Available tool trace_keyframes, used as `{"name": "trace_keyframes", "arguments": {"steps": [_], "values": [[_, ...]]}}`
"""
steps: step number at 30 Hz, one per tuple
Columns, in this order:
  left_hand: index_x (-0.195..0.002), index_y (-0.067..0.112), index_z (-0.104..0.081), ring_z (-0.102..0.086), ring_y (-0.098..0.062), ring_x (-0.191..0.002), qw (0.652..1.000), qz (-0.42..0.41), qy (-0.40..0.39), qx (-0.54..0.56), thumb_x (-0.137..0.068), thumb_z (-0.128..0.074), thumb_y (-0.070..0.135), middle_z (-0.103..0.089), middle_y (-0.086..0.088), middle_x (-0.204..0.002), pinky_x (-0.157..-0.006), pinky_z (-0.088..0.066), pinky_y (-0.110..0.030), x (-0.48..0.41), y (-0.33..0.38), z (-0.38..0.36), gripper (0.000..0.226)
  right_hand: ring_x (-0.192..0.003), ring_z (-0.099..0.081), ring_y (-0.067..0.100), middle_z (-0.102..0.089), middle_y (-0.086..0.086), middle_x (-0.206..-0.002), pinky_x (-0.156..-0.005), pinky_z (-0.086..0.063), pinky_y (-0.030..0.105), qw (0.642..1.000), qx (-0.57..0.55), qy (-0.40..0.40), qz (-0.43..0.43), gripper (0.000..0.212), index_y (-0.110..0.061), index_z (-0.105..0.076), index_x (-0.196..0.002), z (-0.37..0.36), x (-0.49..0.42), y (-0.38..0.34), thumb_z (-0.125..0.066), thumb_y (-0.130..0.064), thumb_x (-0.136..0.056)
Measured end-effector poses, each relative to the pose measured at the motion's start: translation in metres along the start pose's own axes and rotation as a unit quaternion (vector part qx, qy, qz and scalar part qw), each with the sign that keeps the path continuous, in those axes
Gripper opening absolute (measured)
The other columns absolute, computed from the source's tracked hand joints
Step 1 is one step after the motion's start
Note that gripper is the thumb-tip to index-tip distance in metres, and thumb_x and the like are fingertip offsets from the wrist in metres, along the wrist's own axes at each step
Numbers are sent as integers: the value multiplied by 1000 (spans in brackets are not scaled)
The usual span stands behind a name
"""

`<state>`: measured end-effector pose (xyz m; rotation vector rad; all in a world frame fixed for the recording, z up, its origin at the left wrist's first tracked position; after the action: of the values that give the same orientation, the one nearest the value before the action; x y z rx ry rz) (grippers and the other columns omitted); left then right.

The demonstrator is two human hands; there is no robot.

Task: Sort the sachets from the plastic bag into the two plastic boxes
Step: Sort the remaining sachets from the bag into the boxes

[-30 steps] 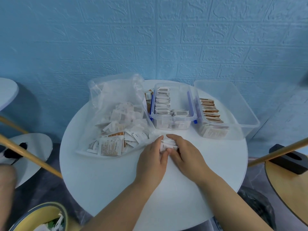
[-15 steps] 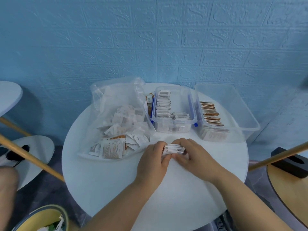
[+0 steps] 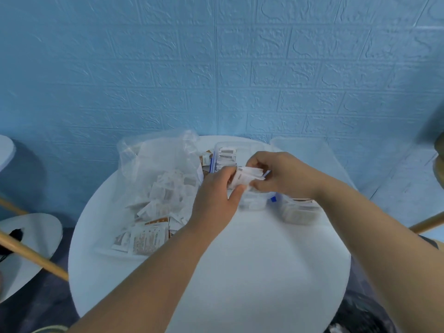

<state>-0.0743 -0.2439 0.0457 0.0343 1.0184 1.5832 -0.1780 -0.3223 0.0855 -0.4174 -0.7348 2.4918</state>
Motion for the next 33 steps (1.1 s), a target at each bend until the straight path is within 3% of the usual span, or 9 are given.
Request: {"name": "trace_keyframes", "arguments": {"steps": [3, 6, 9, 15, 22, 27, 33], "values": [[-113, 12, -58, -52, -22, -104, 998, 16, 58, -2, -84, -65, 19, -61, -3, -109, -84, -31, -16, -5, -14, -1, 30, -85, -59, 18, -65, 0, -92, -79, -47, 27, 999, -25, 30, -28, 23, -18, -59, -93, 10, -19, 23, -70, -10, -74], [-123, 9, -51, -42, -25, -119, 995, 62, 72, -22, -80, -69, 29, -51, -8, -127, -99, -28, -25, -1, -36, -10, 50, -85, -56, 19, -63, 1, -98, -77, -47, 30, 996, 12, 67, -64, 25, -17, -56, -97, 21, -38, 49, -69, -11, -77], [-132, 10, -43, -34, -21, -126, 993, 95, 64, -17, -76, -70, 38, -42, -7, -135, -105, -29, -31, 6, -50, -21, 68, -87, -54, 17, -61, 1, -106, -74, -41, 25, 994, 66, 42, -79, 30, -17, -55, -108, 16, -57, 67, -64, -11, -80], [-135, 10, -38, -39, -20, -125, 986, 143, 81, 41, -75, -69, 42, -41, -6, -134, -102, -39, -40, 16, -62, -33, 75, -103, -50, 19, -57, 5, -117, -82, -31, 21, 979, 197, -52, -30, 36, -12, -55, -119, -15, -78, 80, -59, -13, -83], [-135, 11, -39, -41, -17, -122, 986, 140, 84, 44, -75, -57, 60, -43, -4, -133, -98, -42, -36, 17, -62, -35, 79, -102, -52, 20, -60, 2, -112, -84, -39, 29, 956, 264, -124, -27, 30, -17, -57, -113, -31, -86, 86, -59, -16, -83], [-134, 13, -39, -43, -15, -120, 985, 141, 88, 38, -72, -58, 54, -43, -2, -132, -93, -41, -28, 18, -64, -36, 77, -96, -53, 18, -63, 1, -106, -81, -40, 29, 956, 257, -139, -31, 28, -18, -60, -110, -32, -87, 86, -62, -19, -82], [-133, 13, -41, -41, -11, -119, 986, 137, 90, 35, -73, -58, 65, -44, -1, -131, -90, -38, -24, 18, -63, -35, 81, -97, -58, 14, -66, -3, -105, -91, -44, 30, 964, 183, -191, -42, 23, -19, -63, -108, -28, -87, 86, -60, -30, -88]]}}
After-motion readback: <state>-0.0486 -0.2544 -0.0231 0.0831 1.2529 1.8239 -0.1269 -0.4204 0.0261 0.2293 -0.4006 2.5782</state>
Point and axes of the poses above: each hand's wrist, its own x-axis away from the middle knuckle, its own z-axis out of the back of the hand, y = z × x, the point moved 6 cm from there along -x, towards the middle knuckle
